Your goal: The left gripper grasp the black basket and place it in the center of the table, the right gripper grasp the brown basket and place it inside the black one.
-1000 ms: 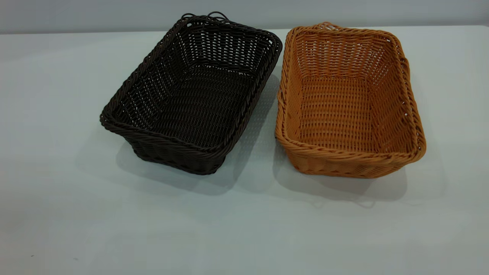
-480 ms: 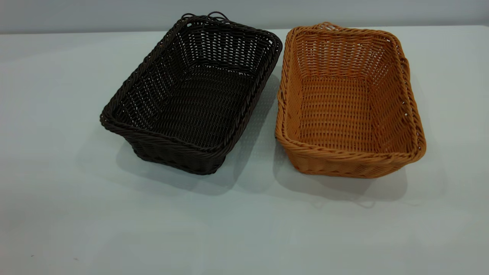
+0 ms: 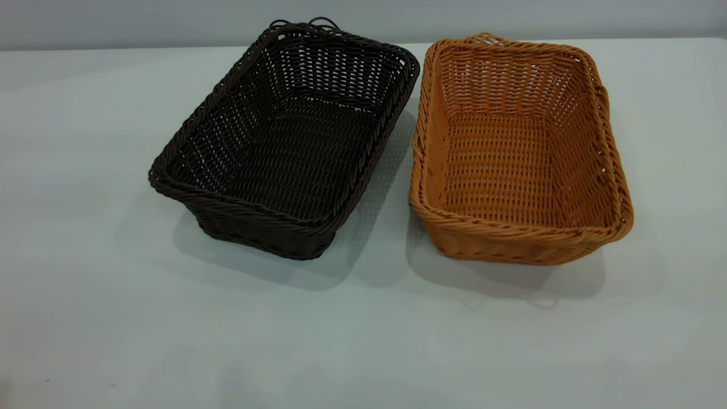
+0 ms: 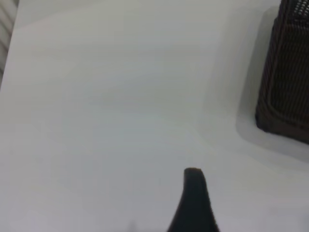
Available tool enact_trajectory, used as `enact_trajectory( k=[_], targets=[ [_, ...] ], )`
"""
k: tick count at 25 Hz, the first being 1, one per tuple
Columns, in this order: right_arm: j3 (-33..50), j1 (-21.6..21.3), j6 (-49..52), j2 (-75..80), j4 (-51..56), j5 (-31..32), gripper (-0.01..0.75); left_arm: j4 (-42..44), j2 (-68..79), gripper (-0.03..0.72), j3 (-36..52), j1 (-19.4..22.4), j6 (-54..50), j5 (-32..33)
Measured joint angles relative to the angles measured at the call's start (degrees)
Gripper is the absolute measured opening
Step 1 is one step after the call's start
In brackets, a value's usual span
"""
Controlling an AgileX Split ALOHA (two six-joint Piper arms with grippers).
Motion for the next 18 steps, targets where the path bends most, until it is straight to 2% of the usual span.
enact_trajectory(
  k=[5, 13, 18],
  targets=[
    [0.0, 0.0, 0.0, 0.3, 0.0, -0.1, 0.583, -0.5, 16.6, 0.526, -4.0, -0.3, 0.8, -9.7],
    [0.0, 0.0, 0.0, 7.5, 0.0, -0.5, 0.583, -0.7, 36.4, 0.526, -12.0, -6.8, 5.5, -21.1],
    [-1.1, 0.0, 0.0, 14.2, 0.0, -0.9, 0.583, -0.7, 48.4, 0.526, -17.6, -8.4, 7.1, -25.4]
  ],
)
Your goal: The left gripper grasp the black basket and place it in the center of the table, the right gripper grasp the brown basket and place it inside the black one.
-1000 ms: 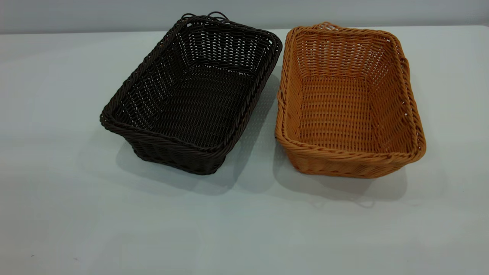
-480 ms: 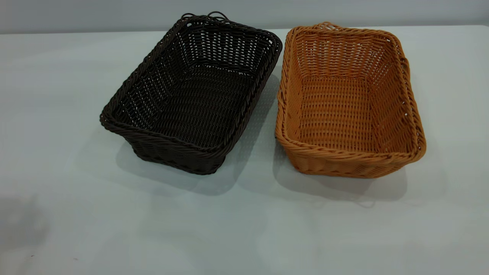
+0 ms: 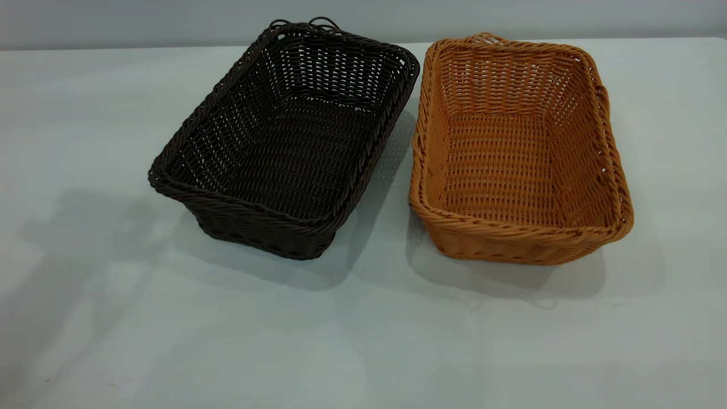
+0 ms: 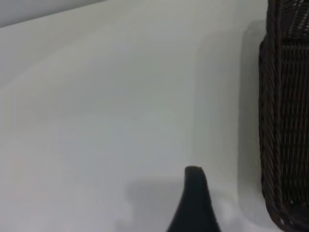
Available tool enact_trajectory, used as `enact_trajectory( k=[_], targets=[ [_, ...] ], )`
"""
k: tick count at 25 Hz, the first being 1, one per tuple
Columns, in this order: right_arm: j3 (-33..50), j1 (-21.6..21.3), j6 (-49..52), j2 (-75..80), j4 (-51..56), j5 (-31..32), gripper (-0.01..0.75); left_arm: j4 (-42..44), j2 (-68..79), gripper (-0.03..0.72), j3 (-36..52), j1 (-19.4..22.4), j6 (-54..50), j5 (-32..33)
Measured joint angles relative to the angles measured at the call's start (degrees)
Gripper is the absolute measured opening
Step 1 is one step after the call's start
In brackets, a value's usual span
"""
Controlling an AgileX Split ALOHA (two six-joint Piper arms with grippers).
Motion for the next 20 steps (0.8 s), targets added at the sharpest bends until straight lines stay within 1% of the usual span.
enact_trajectory(
  k=[6, 11, 14, 20],
  targets=[
    [-0.9, 0.0, 0.2, 8.5, 1.8, -5.2, 0.583, 0.0, 15.4, 0.526, -7.1, -3.5, 0.2, -3.7],
    [-0.9, 0.0, 0.9, 17.8, 2.0, -9.9, 0.583, 0.0, 26.7, 0.526, -14.1, -6.3, 0.2, -4.7],
    [-0.9, 0.0, 1.5, 23.5, 3.1, -12.0, 0.583, 0.0, 32.6, 0.526, -18.8, -7.1, 0.2, -4.8],
    [-0.9, 0.0, 1.5, 34.7, 8.3, -14.7, 0.583, 0.0, 41.7, 0.526, -25.4, -7.9, 0.2, -5.0]
  ],
)
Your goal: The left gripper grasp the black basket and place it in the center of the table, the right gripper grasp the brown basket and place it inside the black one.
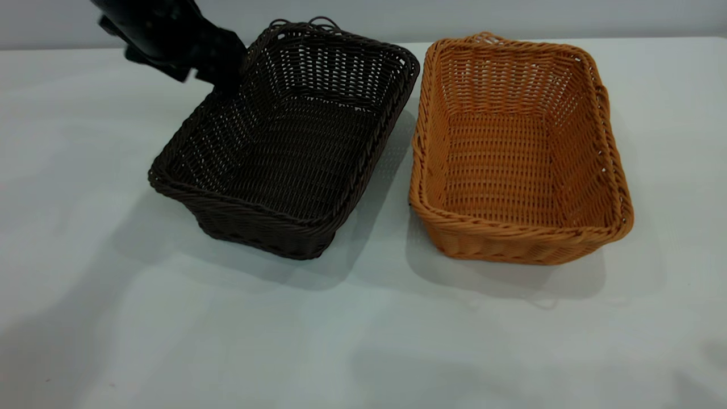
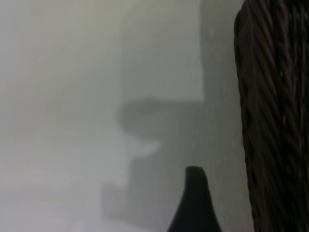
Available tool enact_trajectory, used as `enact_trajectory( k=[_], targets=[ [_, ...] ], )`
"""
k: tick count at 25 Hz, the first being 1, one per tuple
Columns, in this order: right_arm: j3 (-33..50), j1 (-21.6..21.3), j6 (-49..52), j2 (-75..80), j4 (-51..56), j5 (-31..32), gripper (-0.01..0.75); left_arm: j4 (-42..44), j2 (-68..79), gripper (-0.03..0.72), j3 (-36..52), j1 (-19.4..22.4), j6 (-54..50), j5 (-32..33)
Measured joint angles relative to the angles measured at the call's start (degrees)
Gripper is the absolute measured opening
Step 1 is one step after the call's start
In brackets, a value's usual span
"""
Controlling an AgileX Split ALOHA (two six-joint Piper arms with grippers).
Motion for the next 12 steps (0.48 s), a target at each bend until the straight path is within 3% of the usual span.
enact_trajectory(
  k=[7, 12],
  targets=[
    [-0.2, 0.0, -2.0, 14.6, 8.8, -4.8, 0.583, -0.5, 9.5, 0.492, -7.2, -2.7, 0.0, -0.1],
    [-0.4, 0.0, -10.6, 27.9, 24.3, -7.8, 0.583, -1.2, 11.5, 0.265, -8.9, -2.6, -0.9, -1.3]
  ],
)
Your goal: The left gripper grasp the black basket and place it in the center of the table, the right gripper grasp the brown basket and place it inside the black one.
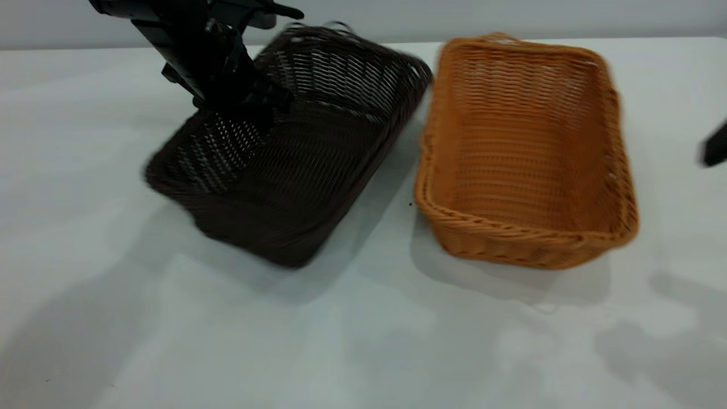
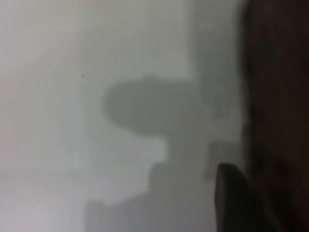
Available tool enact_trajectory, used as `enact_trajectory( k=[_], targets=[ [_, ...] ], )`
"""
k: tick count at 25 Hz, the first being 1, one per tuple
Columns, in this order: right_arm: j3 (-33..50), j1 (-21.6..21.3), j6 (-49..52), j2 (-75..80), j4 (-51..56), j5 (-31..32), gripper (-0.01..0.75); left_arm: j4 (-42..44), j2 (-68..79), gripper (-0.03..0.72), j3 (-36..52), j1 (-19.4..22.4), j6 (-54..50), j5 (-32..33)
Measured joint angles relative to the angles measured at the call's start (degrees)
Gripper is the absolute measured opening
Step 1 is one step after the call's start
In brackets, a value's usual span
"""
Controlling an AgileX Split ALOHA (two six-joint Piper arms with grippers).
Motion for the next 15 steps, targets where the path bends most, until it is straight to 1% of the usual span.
enact_trajectory(
  k=[1, 4, 7, 11, 15],
  targets=[
    [0.0, 0.0, -2.3, 2.8, 4.4, 0.0, 0.583, 0.6, 0.0, 0.249, 0.0, 0.2, 1.0, 0.2],
    [-0.3, 0.2, -8.8, 10.5, 17.9, 0.0, 0.583, 1.4, -0.5, 0.242, -0.4, 0.9, 1.3, 1.1],
    [-0.5, 2.1, -12.7, 17.7, 30.3, 0.0, 0.583, 1.9, -2.8, 0.239, -1.0, 2.9, 1.3, 1.7],
    [-1.4, 6.1, -14.4, 26.9, 41.7, -0.1, 0.583, 2.7, -7.4, 0.236, -1.1, 5.9, 1.7, 0.8],
    [-5.0, 8.9, -16.2, 35.3, 50.0, 0.2, 0.583, 2.7, -9.3, 0.236, -1.1, 6.6, 1.8, 0.4]
  ],
)
